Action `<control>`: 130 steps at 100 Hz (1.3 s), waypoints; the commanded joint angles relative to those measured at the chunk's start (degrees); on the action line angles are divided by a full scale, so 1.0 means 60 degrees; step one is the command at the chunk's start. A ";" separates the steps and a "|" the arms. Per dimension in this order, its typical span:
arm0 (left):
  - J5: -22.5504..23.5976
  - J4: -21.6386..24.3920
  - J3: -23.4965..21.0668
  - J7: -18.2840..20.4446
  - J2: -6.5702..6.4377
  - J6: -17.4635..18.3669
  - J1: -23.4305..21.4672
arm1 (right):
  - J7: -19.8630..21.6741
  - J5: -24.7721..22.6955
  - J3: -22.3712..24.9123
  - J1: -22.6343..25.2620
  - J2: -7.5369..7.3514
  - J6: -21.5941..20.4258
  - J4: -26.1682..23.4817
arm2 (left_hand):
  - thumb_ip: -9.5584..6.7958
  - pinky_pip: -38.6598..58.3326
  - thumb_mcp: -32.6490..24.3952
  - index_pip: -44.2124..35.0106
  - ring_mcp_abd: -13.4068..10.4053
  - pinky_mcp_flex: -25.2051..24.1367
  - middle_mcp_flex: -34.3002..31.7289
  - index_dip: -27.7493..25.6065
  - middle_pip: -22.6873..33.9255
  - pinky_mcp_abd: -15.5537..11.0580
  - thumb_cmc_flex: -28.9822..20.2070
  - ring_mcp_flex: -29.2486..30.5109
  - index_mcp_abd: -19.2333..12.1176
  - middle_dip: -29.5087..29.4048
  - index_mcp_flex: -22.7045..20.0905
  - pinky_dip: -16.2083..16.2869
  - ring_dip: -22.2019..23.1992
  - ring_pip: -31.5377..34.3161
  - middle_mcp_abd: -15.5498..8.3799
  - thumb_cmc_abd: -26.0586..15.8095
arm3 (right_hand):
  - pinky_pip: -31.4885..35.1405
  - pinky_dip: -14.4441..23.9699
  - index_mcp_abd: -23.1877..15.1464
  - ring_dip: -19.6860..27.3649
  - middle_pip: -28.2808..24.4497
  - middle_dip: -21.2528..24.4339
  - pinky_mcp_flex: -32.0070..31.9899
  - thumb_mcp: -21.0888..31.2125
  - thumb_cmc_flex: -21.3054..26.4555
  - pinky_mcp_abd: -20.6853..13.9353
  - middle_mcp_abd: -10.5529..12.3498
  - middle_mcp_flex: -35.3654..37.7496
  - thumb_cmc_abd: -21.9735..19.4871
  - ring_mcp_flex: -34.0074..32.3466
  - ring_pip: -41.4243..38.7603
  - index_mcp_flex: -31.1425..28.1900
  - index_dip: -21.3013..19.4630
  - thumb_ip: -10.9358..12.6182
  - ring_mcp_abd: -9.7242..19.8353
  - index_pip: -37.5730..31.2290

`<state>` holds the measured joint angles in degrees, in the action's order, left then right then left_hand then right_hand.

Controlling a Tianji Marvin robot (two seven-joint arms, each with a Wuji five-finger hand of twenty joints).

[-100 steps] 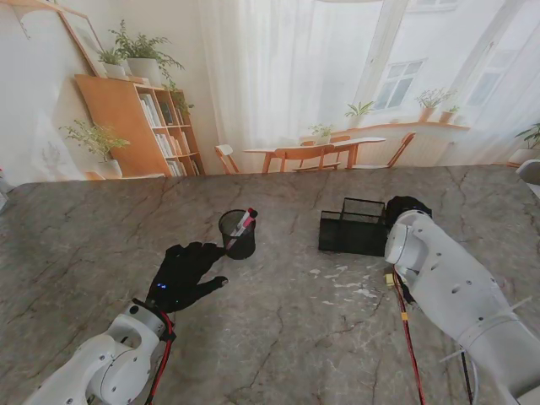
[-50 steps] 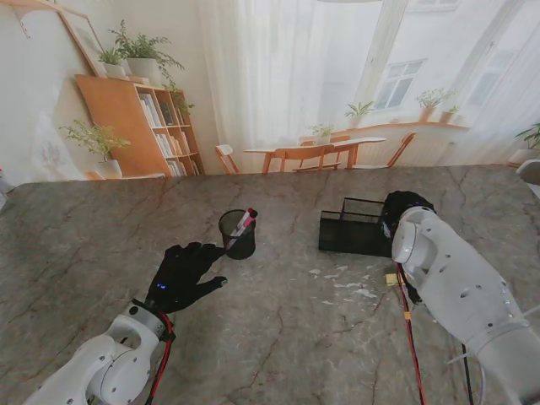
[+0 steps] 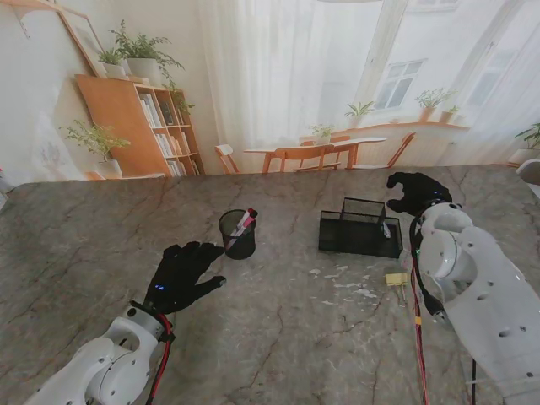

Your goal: Organize desk stationery

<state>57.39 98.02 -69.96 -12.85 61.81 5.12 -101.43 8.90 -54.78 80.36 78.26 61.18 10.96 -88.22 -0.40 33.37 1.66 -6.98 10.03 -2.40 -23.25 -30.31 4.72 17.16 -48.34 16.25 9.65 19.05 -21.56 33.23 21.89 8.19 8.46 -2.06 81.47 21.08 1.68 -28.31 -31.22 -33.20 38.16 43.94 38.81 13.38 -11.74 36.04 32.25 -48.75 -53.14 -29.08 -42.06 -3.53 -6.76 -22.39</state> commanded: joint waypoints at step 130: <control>-0.0114 0.0283 0.0111 -0.0498 0.0098 0.0322 -0.0359 | -0.0004 -0.3799 0.2680 0.5534 -0.0278 -0.1041 -0.1671 | 0.0614 -0.0105 0.0189 -0.0002 -0.0051 -0.0053 -0.0053 0.0003 -0.0020 -0.0175 -0.0087 0.0226 0.0103 0.0208 -0.0147 0.0089 0.0034 0.0045 0.0058 -0.0813 | -0.2048 0.0445 0.0637 0.1203 0.3340 0.0780 -0.5700 -0.2774 -0.1625 0.1524 -0.0498 -0.2788 -0.2039 0.4198 0.5456 0.3148 0.0174 0.0238 -0.2291 0.2207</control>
<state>56.58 99.63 -69.52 -15.86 62.26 6.88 -103.44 8.01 -77.28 96.76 111.23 59.21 5.79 -99.36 -0.40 33.37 1.66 -7.10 10.03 -2.40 -23.25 -30.10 4.72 17.15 -48.34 16.86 9.69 19.06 -22.15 33.23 21.96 8.31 8.46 -2.07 68.91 24.68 3.87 -20.89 -11.12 -28.32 4.67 28.33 30.23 21.24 -13.22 19.98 21.26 -23.47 -20.07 -11.19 -40.50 -3.53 -18.36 -8.88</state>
